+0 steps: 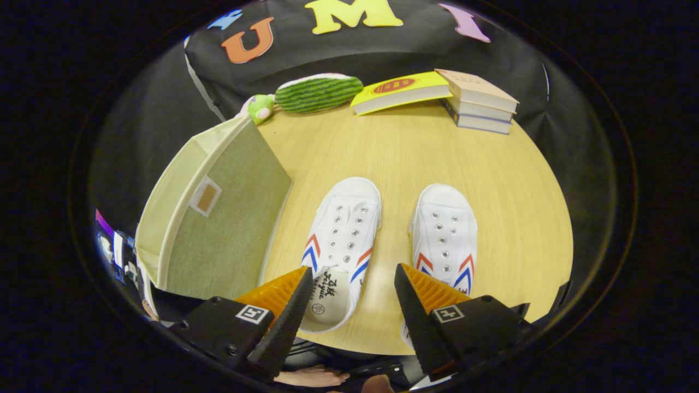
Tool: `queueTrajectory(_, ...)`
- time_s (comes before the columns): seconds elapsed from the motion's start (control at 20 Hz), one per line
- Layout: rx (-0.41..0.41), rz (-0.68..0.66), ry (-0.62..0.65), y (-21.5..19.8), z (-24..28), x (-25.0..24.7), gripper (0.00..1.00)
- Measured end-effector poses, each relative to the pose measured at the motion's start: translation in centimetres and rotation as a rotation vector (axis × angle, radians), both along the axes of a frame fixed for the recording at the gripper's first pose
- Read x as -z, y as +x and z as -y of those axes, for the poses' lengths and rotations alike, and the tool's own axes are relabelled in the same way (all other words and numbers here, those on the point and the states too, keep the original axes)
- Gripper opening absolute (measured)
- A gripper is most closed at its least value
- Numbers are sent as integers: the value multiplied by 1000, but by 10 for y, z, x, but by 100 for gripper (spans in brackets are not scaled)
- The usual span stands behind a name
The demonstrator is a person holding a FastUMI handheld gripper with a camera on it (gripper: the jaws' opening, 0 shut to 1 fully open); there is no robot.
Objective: Open the storage box then place both shoes into the box .Put the left shoe in first, then the right shoe, with the right side of both shoes facing outward in a uniform manner.
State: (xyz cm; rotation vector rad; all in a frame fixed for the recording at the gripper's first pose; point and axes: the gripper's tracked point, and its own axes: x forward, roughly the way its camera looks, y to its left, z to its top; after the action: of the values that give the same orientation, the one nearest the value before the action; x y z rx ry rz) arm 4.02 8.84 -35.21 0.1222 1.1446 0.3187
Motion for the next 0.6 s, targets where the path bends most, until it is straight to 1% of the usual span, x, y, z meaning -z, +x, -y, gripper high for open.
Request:
queueTrajectory(0.2,14,-70,2,4,-2,28,93)
queueTrajectory(0.35,3,-124,19,0,-10,43,93)
queueTrajectory(0.5,-18,-123,25,2,-15,44,89)
queueTrajectory(0.6,-56,-108,13,4,-21,46,86)
